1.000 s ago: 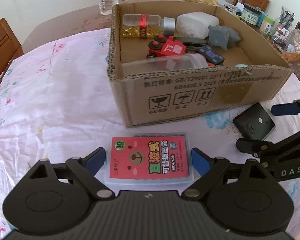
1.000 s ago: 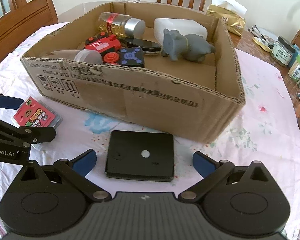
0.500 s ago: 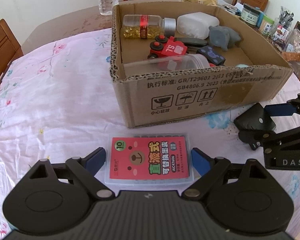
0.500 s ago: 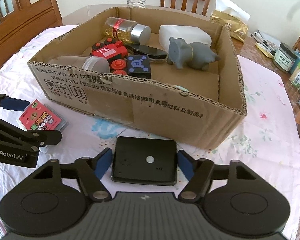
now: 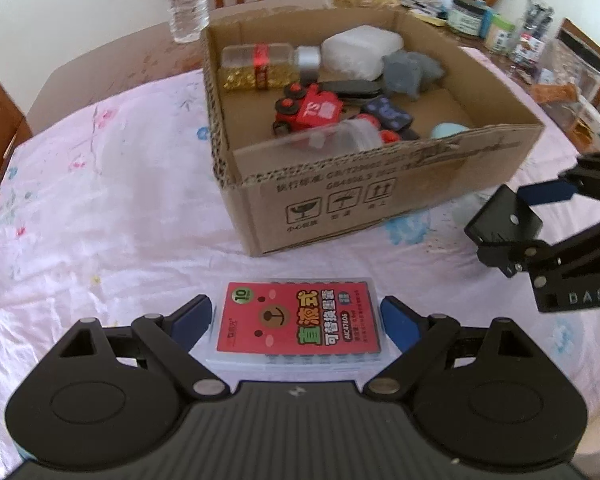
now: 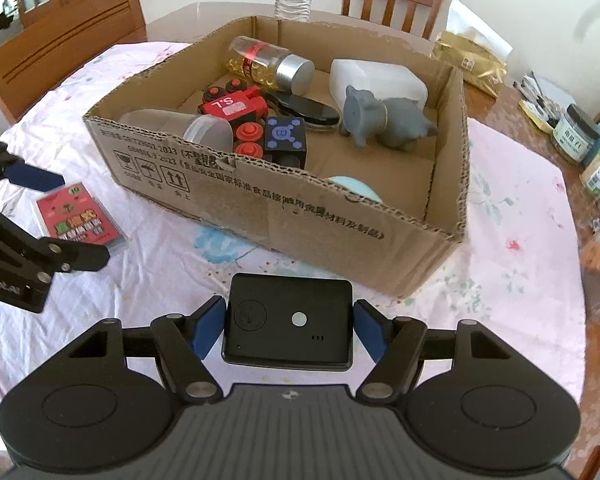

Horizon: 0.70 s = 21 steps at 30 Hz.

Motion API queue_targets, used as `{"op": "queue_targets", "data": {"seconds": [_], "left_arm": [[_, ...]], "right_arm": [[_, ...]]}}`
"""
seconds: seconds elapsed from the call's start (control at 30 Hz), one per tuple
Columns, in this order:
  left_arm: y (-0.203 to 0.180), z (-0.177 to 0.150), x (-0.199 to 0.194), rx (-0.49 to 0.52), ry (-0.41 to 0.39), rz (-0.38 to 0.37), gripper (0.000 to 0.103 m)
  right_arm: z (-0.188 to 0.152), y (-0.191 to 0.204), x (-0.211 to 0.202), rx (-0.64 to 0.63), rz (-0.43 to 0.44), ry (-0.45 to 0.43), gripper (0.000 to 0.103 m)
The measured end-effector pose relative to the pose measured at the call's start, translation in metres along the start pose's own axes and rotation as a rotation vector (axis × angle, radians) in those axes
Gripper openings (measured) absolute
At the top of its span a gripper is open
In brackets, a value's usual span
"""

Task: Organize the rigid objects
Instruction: 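Close left gripper on pink card pack while right gripper lifts black pad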

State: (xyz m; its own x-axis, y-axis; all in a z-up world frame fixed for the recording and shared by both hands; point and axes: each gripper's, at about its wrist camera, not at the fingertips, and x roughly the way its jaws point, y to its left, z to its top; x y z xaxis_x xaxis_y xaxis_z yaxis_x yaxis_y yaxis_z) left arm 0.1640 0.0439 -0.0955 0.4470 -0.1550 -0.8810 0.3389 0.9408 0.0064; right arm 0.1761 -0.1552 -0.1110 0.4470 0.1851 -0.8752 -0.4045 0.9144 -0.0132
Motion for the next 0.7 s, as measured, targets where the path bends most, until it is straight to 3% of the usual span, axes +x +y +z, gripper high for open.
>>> {"op": "queue_targets", "data": {"seconds": [0.3,0.53,0.7], "left_arm": [[-0.005,0.013,-0.032,0.089,-0.015,-0.037,0.09],[-0.007,0.025,-0.058,0.119,-0.068,-0.058,0.09],[-0.01,0.035,-0.066,0.119,-0.105,-0.051,0.09]], "right_arm": [[0.009,-0.01,-0.038,-0.039,0.052,-0.009,0.074],[0.033,-0.026,-0.078,-0.024,0.078,-0.094,0.074],[0.06,-0.037,-0.062,-0.015,0.058,-0.133,0.074]]}}
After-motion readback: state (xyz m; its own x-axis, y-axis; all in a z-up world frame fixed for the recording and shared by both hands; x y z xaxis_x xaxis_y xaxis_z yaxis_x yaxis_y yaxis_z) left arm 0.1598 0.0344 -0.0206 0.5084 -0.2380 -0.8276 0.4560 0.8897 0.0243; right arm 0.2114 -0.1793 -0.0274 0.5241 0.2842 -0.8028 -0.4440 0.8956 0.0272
